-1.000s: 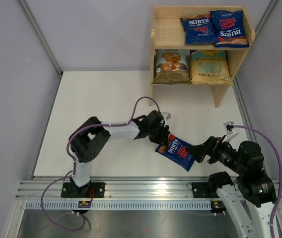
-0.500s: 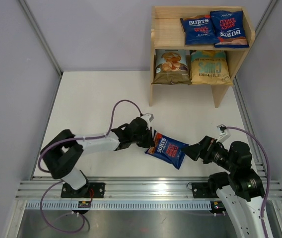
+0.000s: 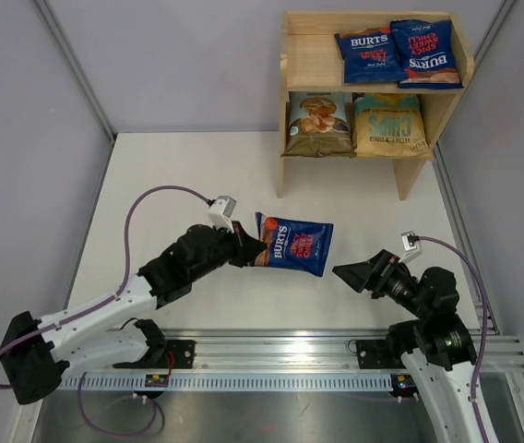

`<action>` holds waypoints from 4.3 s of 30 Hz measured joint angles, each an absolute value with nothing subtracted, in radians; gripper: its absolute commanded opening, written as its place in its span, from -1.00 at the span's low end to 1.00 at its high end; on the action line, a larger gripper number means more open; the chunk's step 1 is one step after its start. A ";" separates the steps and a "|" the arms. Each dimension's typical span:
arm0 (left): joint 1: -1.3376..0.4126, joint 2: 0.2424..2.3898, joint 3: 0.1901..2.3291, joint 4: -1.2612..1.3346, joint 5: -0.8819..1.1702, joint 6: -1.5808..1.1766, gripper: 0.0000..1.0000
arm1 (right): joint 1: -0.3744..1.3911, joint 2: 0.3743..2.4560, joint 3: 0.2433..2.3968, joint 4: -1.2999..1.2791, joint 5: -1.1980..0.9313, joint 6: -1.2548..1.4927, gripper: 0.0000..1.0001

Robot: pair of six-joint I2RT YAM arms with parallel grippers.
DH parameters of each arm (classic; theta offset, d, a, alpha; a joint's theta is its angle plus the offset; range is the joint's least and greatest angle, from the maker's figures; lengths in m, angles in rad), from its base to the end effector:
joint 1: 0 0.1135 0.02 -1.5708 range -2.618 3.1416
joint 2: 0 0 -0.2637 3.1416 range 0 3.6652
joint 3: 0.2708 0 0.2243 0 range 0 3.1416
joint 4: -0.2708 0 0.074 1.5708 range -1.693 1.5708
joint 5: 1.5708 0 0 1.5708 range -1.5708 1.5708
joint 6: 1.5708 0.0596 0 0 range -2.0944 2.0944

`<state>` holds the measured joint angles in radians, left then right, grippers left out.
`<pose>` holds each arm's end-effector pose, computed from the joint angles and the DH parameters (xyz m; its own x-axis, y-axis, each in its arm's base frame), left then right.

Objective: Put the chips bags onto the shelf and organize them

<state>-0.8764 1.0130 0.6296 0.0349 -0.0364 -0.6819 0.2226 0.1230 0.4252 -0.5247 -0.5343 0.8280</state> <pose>0.1481 -0.1745 0.2664 -0.6399 -0.2159 -0.7375 0.4415 0.6823 -0.5827 0.0606 0.0448 0.2398 -0.6423 0.5046 -0.5769 -0.2976 0.5294 0.7944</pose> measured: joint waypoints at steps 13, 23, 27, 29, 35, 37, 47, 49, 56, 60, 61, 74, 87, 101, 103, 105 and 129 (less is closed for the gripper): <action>-0.870 0.713 0.645 -0.006 0.107 -0.682 -1.00 | 0.223 0.303 0.399 -0.171 -0.720 0.871 0.56; -0.870 0.749 0.679 -0.001 0.279 -0.701 -1.00 | 0.223 0.443 0.439 0.061 -0.879 0.931 -0.01; -0.870 0.765 0.707 -0.010 0.298 -0.709 -1.00 | 0.223 0.426 0.439 0.083 -0.905 0.945 -0.03; -0.870 0.773 0.722 -0.010 0.302 -0.710 -1.00 | 0.223 0.402 0.439 0.086 -0.912 0.951 -0.03; -0.870 0.804 0.740 -0.004 0.315 -0.732 -1.00 | 0.223 0.373 0.427 0.121 -0.937 0.996 -0.18; -0.870 0.819 0.740 -0.004 0.321 -0.736 -1.00 | 0.223 0.373 0.424 0.127 -0.937 1.004 -0.23; -0.870 0.849 0.786 -0.018 0.349 -0.728 -0.40 | 0.223 0.397 0.424 0.163 -0.923 1.018 -0.93; -0.870 0.839 0.794 -0.040 0.332 -0.707 -0.16 | 0.223 0.408 0.426 0.158 -0.914 1.016 -0.98; -0.870 0.765 0.837 -0.214 0.153 -0.671 0.41 | 0.223 0.448 0.494 0.110 -0.869 0.997 -1.00; -0.870 0.712 0.881 -0.364 -0.013 -0.640 0.49 | 0.223 0.486 0.580 0.082 -0.838 0.984 -1.00; -0.870 0.699 0.891 -0.405 -0.056 -0.631 0.52 | 0.223 0.498 0.607 0.065 -0.828 0.978 -1.00; -0.870 0.586 1.045 -0.808 -0.332 -0.466 0.78 | 0.223 0.830 1.132 -0.025 -0.609 0.949 -1.00; -0.870 0.359 0.938 -0.882 -0.456 -0.408 0.98 | 0.223 1.301 1.629 0.059 -0.203 0.956 -1.00; -0.870 0.331 0.889 -0.881 -0.466 -0.408 0.98 | 0.241 1.702 1.939 0.183 0.114 0.944 -1.00; -0.870 0.324 0.888 -0.879 -0.464 -0.408 0.98 | 0.271 1.738 1.962 0.186 0.160 0.930 -1.00; -0.870 0.314 0.888 -0.874 -0.464 -0.408 0.98 | 0.311 1.763 1.973 0.192 0.209 0.912 -1.00; -0.870 0.239 0.875 -0.862 -0.454 -0.407 0.98 | 0.461 1.862 1.967 0.177 0.471 0.958 -0.88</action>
